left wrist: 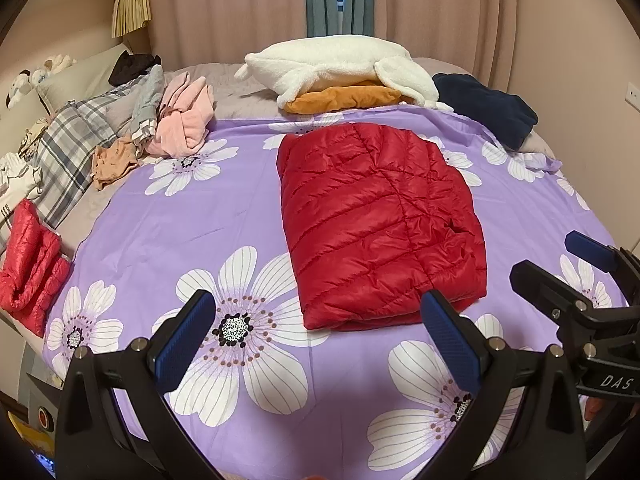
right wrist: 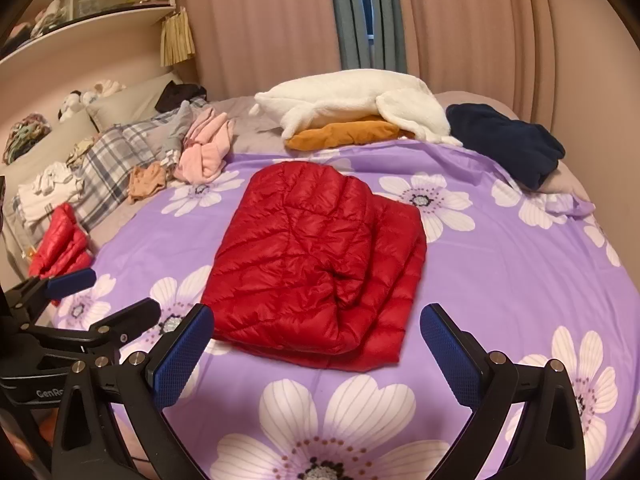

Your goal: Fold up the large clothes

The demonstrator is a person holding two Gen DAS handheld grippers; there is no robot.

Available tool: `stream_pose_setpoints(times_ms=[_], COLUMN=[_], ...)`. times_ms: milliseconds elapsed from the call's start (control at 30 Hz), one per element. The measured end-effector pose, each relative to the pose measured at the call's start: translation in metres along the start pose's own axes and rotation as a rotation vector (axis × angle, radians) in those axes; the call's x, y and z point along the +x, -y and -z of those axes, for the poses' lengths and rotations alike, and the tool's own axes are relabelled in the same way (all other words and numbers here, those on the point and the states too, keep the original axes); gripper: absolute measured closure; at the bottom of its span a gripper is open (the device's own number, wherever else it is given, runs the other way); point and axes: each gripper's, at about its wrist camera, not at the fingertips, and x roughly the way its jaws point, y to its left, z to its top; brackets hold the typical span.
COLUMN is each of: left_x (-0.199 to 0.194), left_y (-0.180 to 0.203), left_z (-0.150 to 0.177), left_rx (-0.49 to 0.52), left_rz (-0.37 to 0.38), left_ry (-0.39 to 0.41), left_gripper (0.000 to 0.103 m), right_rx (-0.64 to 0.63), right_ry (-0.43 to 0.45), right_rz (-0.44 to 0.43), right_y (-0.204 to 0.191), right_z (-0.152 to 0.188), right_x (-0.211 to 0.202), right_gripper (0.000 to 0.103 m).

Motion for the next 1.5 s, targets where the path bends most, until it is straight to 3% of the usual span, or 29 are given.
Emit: stream_pose_setpoints(times_ms=[1500], left_x=[0.001], left_y=[-0.014], left_z=[-0.005], left_rx=[-0.021], left_rz=[-0.018], left_ry=[-0.001], left_gripper=[0.000], right_rx=[0.015], right_ry=[0.007], right_rz=[0.035], right_y=[0.002], right_z=[0.000], right_x=[-0.001], right_gripper=[0.001])
